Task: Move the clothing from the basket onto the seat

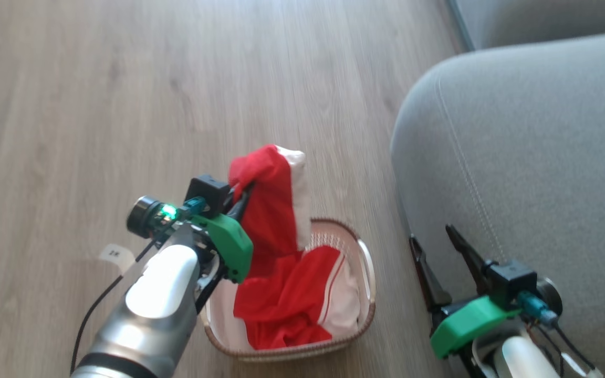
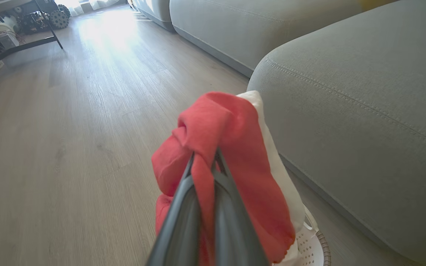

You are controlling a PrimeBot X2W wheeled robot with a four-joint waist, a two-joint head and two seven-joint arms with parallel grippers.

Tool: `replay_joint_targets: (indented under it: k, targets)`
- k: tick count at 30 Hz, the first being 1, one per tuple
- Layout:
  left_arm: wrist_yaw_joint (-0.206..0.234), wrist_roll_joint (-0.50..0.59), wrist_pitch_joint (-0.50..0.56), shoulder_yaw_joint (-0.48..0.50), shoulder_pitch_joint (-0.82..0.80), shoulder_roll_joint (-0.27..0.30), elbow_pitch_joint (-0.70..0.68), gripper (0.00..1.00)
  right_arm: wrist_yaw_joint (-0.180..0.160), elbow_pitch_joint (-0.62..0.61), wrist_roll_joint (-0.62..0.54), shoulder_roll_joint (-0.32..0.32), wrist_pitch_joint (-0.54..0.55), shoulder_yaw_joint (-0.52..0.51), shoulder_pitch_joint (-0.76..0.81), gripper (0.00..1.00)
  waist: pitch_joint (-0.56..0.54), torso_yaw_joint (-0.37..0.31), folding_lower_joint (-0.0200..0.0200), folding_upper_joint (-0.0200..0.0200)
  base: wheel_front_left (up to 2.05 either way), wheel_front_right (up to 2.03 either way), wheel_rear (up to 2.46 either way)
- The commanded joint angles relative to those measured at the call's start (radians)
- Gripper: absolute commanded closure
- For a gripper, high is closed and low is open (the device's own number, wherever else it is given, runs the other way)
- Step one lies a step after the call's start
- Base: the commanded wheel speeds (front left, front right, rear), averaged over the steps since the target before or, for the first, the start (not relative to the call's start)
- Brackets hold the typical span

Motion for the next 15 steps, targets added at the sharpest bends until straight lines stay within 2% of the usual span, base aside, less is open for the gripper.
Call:
replay_joint_targets:
  k: [1, 7, 15]
  targets:
    - [-0.001, -0.008, 0.000, 0.019, -0.025, 0.019, -0.037, 1.00, 0.000, -0.027, -0.008, 0.003, -0.009, 0.020, -0.011, 0.00, -0.068, 0.026, 0.0000, -0.0001, 0.00, 0.00, 0.00]
    - [0.012, -0.063, 0.079, -0.025, -0.020, 0.018, -0.188, 1.00, 0.000, -0.027, -0.012, 0.003, -0.009, 0.030, 0.014, 0.00, -0.129, 0.047, 0.0000, -0.0001, 0.00, 0.00, 0.00]
    - [0.028, -0.093, 0.137, -0.058, -0.010, 0.018, -0.320, 1.00, 0.000, -0.020, 0.018, 0.003, -0.009, 0.077, -0.011, 0.00, -0.160, 0.062, 0.0000, -0.0001, 0.00, 0.00, 0.00]
